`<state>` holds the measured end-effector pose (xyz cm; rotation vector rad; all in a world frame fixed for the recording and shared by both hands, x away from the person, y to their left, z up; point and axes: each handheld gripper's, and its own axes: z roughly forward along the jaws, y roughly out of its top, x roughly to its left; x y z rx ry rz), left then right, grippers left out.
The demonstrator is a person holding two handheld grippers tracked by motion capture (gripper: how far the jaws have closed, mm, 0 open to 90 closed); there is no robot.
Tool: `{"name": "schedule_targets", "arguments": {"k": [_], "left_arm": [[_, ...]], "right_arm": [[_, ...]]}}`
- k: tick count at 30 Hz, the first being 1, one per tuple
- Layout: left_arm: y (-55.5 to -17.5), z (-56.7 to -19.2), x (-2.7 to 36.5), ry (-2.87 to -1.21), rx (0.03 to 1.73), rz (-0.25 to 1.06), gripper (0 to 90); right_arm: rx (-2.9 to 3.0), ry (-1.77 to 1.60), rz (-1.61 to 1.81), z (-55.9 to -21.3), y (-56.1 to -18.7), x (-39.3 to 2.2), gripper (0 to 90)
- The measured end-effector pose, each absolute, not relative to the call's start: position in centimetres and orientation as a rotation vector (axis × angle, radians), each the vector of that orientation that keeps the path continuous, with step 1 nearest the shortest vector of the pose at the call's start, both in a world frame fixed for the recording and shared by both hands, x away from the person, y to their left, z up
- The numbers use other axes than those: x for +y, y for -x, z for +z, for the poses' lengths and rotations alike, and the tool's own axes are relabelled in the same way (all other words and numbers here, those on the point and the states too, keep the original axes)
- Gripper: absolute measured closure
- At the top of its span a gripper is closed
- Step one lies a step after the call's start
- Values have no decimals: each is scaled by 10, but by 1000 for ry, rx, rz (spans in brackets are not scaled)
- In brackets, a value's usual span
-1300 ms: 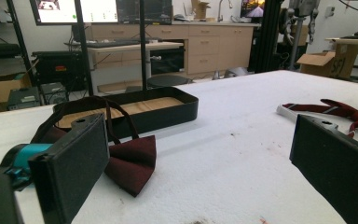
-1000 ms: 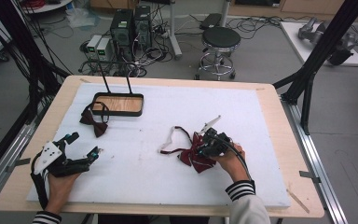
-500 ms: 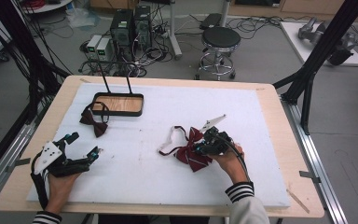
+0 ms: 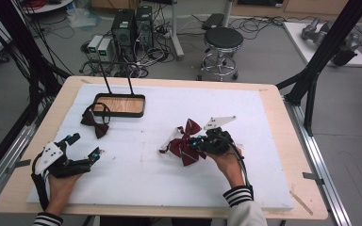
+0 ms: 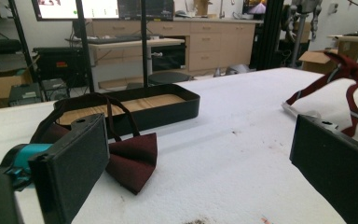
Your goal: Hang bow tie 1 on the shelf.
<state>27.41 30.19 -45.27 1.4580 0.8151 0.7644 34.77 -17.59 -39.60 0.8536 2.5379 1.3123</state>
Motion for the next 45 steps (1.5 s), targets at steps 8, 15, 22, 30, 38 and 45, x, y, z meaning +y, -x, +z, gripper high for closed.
{"name": "schedule_targets", "arguments": {"k": [8, 15, 22, 30, 38, 45], "left_arm": [[-275, -449, 302, -1484, 802, 768, 50], [-279, -433, 298, -1498, 767, 728, 50], [-287, -407, 281, -1542, 686, 676, 50], [-292, -385, 257, -1571, 600, 590, 50], [-296, -369, 230, -1615, 519, 478, 50], [-300, -360, 200, -1654, 478, 407, 50]], "right_arm": [[2466, -816, 1450, -391, -346, -171, 872], [2423, -765, 1530, -387, -344, -163, 874], [2365, -729, 1622, -381, -342, -159, 877], [2292, -645, 1716, -373, -336, -150, 877], [2232, -594, 1756, -367, -331, -134, 877], [2205, -553, 1777, -364, -327, -123, 877]]}}
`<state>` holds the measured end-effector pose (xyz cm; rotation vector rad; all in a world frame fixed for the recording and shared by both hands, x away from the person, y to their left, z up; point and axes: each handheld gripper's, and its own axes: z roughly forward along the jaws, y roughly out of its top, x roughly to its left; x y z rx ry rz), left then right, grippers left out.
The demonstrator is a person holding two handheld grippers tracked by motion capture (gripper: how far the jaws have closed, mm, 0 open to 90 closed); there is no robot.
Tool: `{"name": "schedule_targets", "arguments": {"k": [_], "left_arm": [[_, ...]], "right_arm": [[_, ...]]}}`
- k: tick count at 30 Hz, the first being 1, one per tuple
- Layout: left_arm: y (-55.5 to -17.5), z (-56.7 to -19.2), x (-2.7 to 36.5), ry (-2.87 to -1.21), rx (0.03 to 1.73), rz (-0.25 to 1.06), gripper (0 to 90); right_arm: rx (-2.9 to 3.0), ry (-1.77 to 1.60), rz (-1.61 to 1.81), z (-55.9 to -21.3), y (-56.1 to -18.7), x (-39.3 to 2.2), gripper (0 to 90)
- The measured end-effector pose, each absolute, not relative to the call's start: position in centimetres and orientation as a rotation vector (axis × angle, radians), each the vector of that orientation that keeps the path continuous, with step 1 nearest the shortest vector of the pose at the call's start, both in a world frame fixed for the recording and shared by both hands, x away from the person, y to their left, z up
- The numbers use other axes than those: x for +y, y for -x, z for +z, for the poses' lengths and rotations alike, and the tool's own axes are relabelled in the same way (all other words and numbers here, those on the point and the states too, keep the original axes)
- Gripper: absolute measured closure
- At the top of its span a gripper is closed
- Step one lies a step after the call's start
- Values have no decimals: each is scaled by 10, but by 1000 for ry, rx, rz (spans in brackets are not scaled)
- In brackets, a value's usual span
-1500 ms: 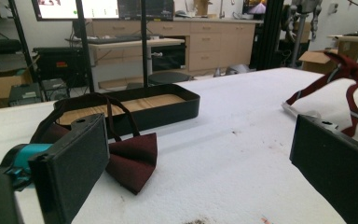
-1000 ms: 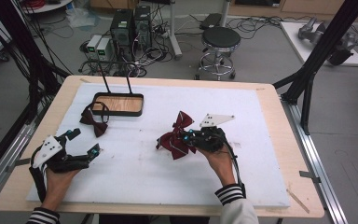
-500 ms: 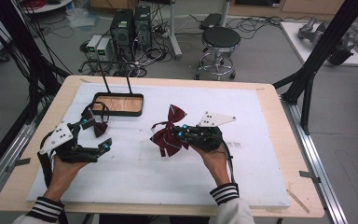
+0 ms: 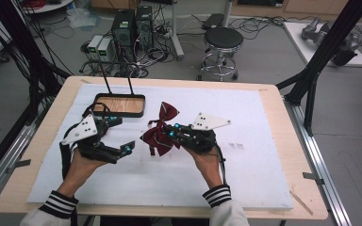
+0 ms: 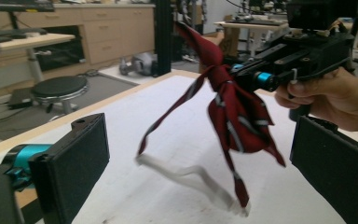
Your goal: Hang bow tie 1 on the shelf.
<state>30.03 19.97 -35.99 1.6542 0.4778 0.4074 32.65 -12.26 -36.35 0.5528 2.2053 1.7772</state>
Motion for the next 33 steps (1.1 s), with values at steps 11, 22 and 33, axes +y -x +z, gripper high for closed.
{"name": "schedule_targets", "arguments": {"k": [11, 22, 33], "left_arm": [[-306, -359, 176, -1704, 476, 293, 50], [-310, -363, 167, -1714, 484, 263, 219], [-311, -363, 168, -1718, 482, 276, 474]], "right_arm": [[2174, -501, 1801, -360, -323, -109, 877], [2155, -467, 1816, -357, -319, -104, 877], [2146, -449, 1824, -356, -317, -103, 877]]}}
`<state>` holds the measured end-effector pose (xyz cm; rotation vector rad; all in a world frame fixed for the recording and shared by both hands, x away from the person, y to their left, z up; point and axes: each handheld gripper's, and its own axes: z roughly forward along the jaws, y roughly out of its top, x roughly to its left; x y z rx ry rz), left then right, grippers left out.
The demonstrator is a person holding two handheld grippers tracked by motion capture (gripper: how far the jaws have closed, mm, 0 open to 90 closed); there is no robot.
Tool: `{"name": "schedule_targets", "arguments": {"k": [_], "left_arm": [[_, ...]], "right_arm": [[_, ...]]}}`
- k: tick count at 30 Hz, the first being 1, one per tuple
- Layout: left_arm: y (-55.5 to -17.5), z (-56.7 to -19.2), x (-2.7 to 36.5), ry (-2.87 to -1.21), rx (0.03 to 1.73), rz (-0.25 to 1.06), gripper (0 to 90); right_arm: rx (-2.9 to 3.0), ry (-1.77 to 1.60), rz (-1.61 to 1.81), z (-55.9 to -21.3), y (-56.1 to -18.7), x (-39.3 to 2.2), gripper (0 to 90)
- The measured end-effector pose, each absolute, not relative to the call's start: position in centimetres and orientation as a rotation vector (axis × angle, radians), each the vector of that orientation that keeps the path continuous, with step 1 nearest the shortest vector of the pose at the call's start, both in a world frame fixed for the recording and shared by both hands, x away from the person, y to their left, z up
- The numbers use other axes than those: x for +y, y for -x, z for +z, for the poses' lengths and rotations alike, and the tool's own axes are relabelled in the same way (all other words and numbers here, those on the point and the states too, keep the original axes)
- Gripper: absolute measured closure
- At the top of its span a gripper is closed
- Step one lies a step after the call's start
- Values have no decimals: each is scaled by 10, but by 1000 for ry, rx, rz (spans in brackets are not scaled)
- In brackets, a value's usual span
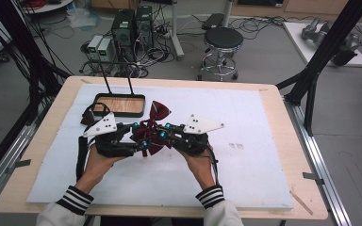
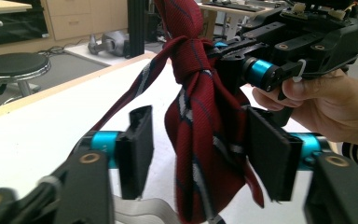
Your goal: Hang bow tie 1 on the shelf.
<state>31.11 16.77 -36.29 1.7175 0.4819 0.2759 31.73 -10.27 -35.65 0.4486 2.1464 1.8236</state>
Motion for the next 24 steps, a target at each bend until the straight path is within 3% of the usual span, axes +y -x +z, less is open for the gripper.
{"name": "schedule_targets", "arguments": {"k": [10, 22, 24], "left_arm": [[-309, -361, 170, -1715, 517, 311, 803], [-308, -358, 170, -1741, 508, 331, 849], [-308, -357, 171, -1745, 506, 342, 849]], "right_arm": [[2155, -437, 1822, -357, -316, -101, 876], [2169, -434, 1814, -357, -317, -100, 873], [2166, -425, 1809, -358, -317, -100, 766]]}}
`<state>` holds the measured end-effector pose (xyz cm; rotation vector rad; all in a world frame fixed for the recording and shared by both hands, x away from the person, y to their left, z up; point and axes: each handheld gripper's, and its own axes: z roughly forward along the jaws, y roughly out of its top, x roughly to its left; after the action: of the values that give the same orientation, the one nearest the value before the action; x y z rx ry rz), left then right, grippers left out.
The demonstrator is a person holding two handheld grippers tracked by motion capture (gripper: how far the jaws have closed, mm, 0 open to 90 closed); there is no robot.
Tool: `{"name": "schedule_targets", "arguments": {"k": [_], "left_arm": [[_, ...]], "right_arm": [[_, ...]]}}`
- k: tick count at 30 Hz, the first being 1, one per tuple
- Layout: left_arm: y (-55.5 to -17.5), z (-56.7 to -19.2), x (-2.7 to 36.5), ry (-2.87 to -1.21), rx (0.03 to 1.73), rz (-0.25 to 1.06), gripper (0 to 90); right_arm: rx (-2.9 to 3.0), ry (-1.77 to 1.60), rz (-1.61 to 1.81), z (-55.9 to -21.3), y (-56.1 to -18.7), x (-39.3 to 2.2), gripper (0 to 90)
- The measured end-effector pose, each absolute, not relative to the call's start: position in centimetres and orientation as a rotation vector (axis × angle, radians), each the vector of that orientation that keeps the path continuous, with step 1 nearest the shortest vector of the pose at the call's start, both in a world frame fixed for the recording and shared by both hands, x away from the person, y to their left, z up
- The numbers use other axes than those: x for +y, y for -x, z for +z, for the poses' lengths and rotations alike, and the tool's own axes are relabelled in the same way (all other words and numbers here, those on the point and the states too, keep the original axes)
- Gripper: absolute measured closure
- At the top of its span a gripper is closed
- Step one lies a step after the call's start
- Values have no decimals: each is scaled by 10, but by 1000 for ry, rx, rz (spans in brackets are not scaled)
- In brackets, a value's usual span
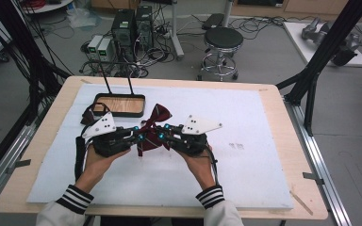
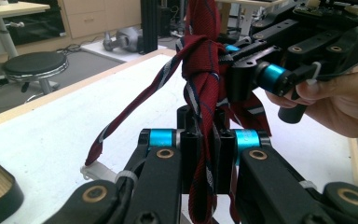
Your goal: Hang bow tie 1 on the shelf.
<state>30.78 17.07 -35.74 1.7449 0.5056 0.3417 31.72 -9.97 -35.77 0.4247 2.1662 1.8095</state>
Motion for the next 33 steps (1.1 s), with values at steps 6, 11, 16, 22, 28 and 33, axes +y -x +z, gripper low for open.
{"name": "schedule_targets", "arguments": {"k": [6, 11, 16, 22, 28, 33], "left_arm": [[-308, -354, 175, -1742, 506, 362, 850], [-308, -351, 179, -1750, 510, 390, 849], [-309, -349, 186, -1747, 522, 409, 849], [-312, -345, 194, -1743, 536, 440, 849], [-320, -338, 202, -1749, 546, 470, 849], [-329, -331, 206, -1740, 554, 492, 849]], "right_arm": [[2048, -489, 1833, -358, -316, -95, 5], [2064, -497, 1812, -358, -316, -101, 4], [2044, -514, 1805, -355, -314, -110, 5], [2032, -524, 1764, -354, -309, -130, 5], [1996, -570, 1740, -357, -301, -156, 5], [1945, -610, 1741, -362, -292, -182, 5]]}}
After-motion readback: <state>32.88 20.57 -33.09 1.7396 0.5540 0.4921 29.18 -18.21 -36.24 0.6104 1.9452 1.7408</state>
